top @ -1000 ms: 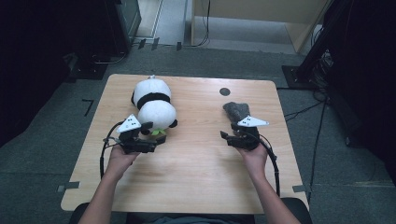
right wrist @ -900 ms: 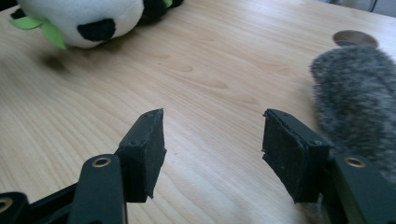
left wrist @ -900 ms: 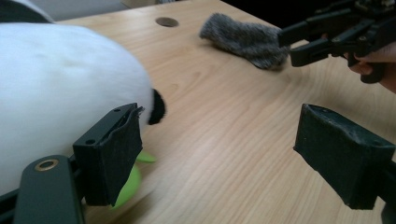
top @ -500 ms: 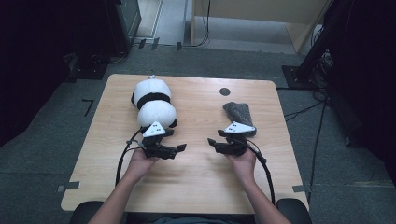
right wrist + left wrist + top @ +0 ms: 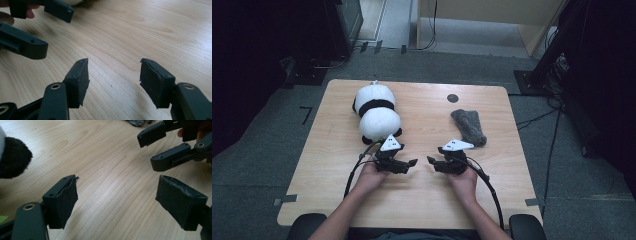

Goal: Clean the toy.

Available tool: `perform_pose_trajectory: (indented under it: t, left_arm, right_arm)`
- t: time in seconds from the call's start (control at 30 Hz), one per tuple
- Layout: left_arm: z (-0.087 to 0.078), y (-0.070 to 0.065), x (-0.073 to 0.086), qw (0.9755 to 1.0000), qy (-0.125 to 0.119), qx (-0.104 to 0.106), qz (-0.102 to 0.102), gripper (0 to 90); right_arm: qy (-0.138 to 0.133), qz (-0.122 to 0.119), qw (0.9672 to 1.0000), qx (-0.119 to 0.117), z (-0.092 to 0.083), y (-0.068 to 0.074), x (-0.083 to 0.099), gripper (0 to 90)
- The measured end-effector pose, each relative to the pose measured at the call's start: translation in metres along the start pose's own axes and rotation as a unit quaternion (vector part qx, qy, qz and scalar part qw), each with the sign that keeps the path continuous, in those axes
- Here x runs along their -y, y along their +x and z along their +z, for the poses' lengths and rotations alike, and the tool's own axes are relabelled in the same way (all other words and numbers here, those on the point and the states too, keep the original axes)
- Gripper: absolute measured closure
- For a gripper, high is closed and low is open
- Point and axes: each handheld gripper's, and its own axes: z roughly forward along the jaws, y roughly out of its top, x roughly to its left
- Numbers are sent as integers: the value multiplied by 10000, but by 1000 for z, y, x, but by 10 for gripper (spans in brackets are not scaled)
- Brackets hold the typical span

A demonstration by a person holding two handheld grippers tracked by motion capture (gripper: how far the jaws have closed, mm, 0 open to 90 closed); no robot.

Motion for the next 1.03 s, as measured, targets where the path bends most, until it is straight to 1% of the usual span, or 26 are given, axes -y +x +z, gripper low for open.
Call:
perform_pose_trajectory:
  t: [0.13,0.2,0.23,0.27,0.33,0.37,0.47,0.53,0.57,0.67,0.87,1.03]
  left_arm:
    - [7,0,3,9999,89,-21,45,171]
    - [8,0,2,9999,139,-67,28,180]
    - [8,0,2,9999,104,-86,4,214]
    - [8,1,2,9999,117,-84,-16,224]
    - [8,3,2,9998,157,-115,-103,224]
    - [8,4,2,9996,172,-135,-164,224]
    - [8,7,2,9991,248,-169,-291,224]
    - [9,8,2,9983,393,-305,-317,224]
    - [10,8,2,9976,481,-373,-330,221]
    - [10,9,2,9977,475,-339,-360,210]
    - [10,8,2,9976,488,-365,-322,206]
    - [10,10,2,9977,456,-285,-417,199]
  right_arm:
    - [137,-177,9996,142,6,-1,5,404]
    - [214,-179,9994,197,8,-2,5,405]
    - [212,-182,9994,225,8,-2,5,405]
    - [203,-208,9993,244,8,-3,5,405]
    - [271,-225,9990,284,9,-4,4,404]
    - [341,-188,9988,290,11,-5,4,401]
    - [361,-219,9985,360,12,-4,3,400]
    - [370,-246,9983,375,14,-5,2,383]
    - [381,-213,9983,397,14,-5,1,363]
    - [400,-210,9981,410,17,-6,0,312]
    - [424,-236,9980,407,17,-7,0,293]
    - [451,-259,9980,369,18,-7,0,267]
